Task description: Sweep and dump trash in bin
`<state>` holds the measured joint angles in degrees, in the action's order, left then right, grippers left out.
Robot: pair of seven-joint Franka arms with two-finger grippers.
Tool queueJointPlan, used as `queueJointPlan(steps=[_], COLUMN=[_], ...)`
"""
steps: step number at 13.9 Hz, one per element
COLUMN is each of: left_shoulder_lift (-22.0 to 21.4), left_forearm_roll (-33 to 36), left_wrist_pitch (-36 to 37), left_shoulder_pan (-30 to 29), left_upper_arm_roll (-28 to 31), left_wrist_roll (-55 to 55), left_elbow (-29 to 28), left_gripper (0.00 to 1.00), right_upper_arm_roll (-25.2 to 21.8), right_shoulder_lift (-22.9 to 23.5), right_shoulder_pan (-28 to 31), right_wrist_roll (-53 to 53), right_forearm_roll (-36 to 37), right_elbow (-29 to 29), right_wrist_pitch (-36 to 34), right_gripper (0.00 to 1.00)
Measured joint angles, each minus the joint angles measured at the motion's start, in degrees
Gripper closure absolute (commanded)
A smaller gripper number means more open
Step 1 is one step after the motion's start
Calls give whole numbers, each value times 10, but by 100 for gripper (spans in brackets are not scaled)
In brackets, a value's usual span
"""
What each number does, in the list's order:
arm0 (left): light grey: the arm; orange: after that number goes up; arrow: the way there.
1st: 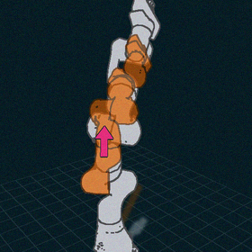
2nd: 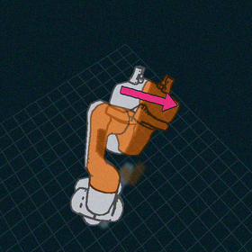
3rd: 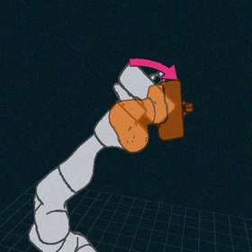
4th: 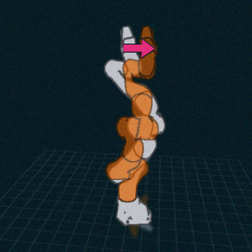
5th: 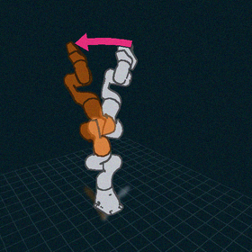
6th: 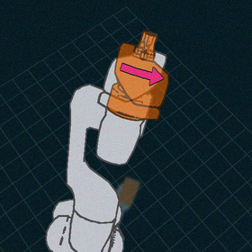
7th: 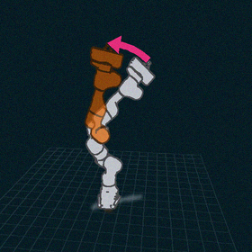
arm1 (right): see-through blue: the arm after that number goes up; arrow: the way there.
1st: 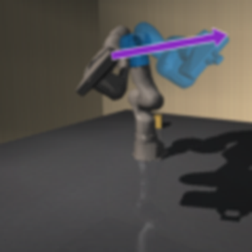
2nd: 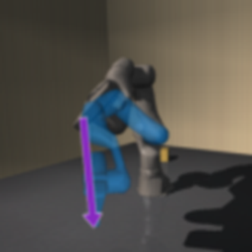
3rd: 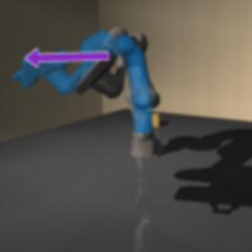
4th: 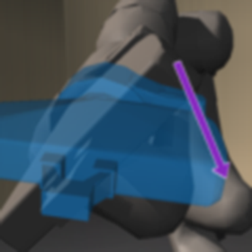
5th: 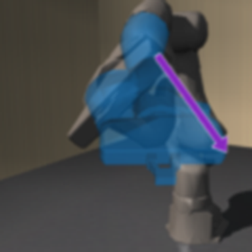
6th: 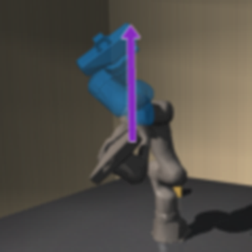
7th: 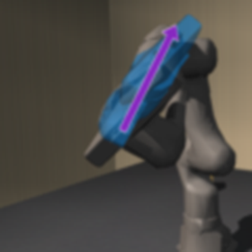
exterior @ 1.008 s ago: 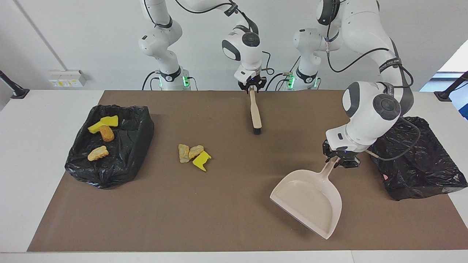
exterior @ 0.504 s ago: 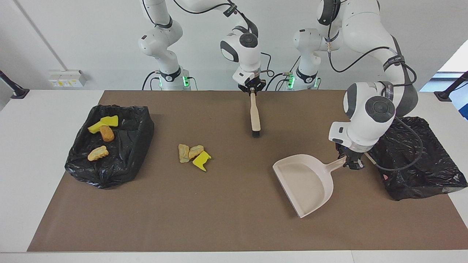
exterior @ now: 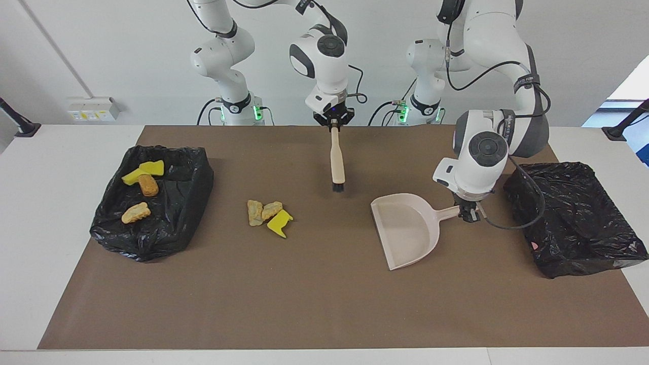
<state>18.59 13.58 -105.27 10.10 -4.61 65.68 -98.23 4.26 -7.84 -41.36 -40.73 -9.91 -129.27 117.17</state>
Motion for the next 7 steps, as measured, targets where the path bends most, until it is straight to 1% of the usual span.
queueJointPlan(steps=[2,3,6,7], left_shoulder_lift=[-8,-9,-14,-17], left_forearm_roll=[0,0,0,0], left_wrist_pitch=[-13,-21,-31,-31], left_shoulder_pan=[2,2,10,17], left_upper_arm_roll=[0,0,-1,-1], left_wrist_roll=[0,0,0,-3], left_elbow=[-12,-15,-31,-35], left_gripper=[100,100,100,100], right_upper_arm_roll=[-2,-3,-3,-3], right_shoulder_lift=[-30,-34,-29,-26], right_shoulder_pan=[48,69,134,155], right_wrist_roll=[18,20,47,58], right_forearm_roll=[25,45,126,141], right_elbow=[0,-1,-3,-5], right_wrist_pitch=[-45,-57,-94,-101], right_gripper=[100,100,100,100])
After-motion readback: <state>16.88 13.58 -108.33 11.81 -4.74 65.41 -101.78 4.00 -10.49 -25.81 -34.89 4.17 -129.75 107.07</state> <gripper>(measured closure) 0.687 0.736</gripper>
